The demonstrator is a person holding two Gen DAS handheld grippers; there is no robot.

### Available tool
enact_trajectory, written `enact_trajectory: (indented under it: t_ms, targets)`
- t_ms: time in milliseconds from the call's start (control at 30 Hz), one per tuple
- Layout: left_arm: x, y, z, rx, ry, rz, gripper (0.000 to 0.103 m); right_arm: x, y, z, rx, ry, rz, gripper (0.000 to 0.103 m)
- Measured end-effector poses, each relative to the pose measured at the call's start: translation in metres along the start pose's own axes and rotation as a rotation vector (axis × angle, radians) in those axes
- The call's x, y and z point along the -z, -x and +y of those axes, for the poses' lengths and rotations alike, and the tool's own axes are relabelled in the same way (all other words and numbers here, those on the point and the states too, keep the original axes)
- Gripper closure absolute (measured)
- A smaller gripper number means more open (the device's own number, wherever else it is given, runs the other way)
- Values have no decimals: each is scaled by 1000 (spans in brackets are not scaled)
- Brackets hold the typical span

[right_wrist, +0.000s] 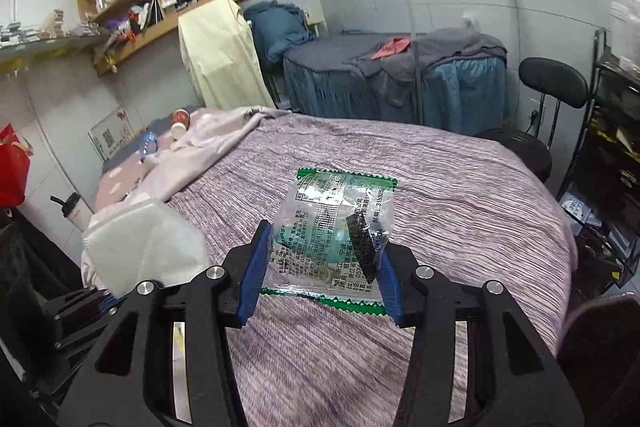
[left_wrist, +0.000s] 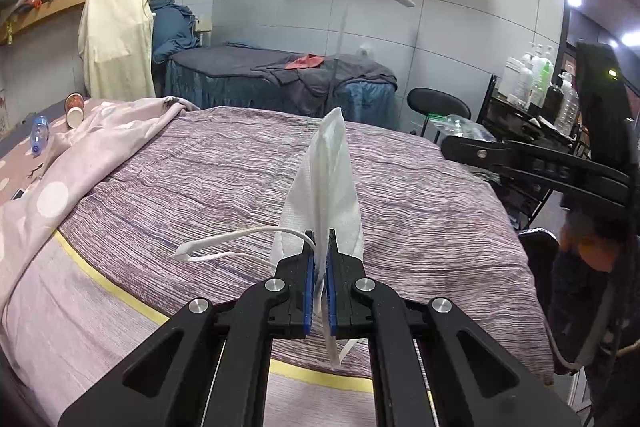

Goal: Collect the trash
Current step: 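Lift the mask and wrapper and carry both toward the brown bin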

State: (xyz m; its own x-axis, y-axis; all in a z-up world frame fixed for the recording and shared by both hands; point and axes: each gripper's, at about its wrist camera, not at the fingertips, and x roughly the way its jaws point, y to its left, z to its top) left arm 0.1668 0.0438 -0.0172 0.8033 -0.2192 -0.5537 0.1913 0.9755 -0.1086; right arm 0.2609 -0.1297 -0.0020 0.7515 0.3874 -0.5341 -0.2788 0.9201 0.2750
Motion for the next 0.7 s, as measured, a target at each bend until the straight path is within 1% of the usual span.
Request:
enact_trajectory:
  t_ms: [67, 200, 300, 433, 533, 700]
  targets:
    - [2, 5, -9, 11, -3, -7, 97, 7, 25, -7, 8, -11, -32, 54]
    - [5, 12, -29, 42, -18, -8, 97, 26, 65, -24, 45, -33, -67, 54]
    - [8, 14, -45, 81, -27, 0, 97, 43, 91, -44, 79, -68, -83, 54]
    - [12, 14, -70, 121, -59, 10, 97, 69, 124, -76, 147, -133, -96, 54]
    - [15, 13, -89, 153, -87, 18, 97, 87, 142, -101, 196, -183, -96, 54]
    - [19, 12, -112, 185, -121, 28, 97, 113, 158, -134, 275, -244, -85, 53]
